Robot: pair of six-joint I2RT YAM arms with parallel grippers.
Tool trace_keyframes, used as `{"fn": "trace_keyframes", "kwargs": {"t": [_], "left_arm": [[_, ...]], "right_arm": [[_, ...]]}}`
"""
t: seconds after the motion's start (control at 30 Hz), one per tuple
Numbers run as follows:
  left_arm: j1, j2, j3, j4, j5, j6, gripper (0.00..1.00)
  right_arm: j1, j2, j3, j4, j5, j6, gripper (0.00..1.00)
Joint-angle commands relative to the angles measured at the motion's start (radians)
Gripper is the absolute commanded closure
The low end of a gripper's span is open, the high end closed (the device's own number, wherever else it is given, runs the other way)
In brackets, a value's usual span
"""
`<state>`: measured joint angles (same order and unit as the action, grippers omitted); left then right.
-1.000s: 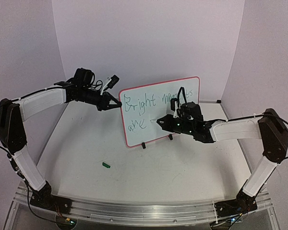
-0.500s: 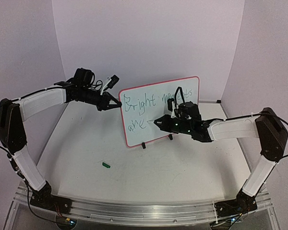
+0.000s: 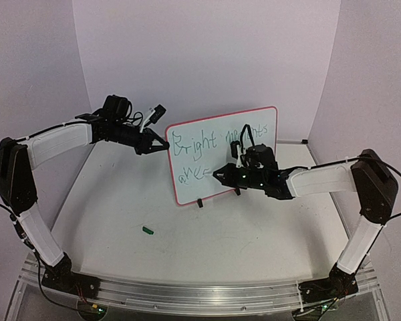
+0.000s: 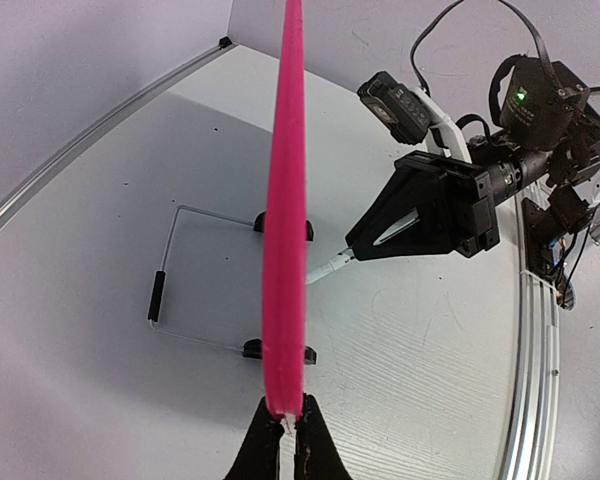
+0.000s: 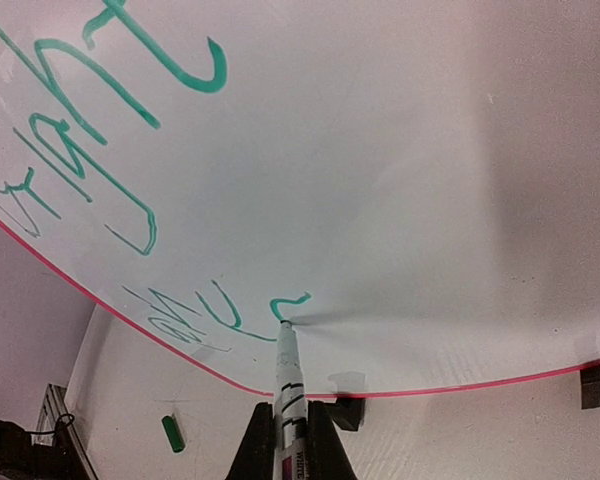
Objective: Write a sentence on the whiteboard
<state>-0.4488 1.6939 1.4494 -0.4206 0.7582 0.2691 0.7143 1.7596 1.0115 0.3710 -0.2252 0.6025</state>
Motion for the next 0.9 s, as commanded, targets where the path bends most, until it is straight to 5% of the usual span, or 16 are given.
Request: {"fn": "trace_keyframes", "kwargs": {"t": [0.0, 0.87], "left_arm": [[-0.021, 0.02, 0.015, -0.076, 0.024, 0.014, 1.0], [-0.021, 0.023, 0.017, -0.075, 0.029, 0.01, 1.0]], "right_arm": [[-0.006, -0.027, 0.019, -0.005, 0.088, -0.016, 1.0], [-0.015, -0.084, 0.082, -0.035, 0.094, -0.037, 1.0]]}}
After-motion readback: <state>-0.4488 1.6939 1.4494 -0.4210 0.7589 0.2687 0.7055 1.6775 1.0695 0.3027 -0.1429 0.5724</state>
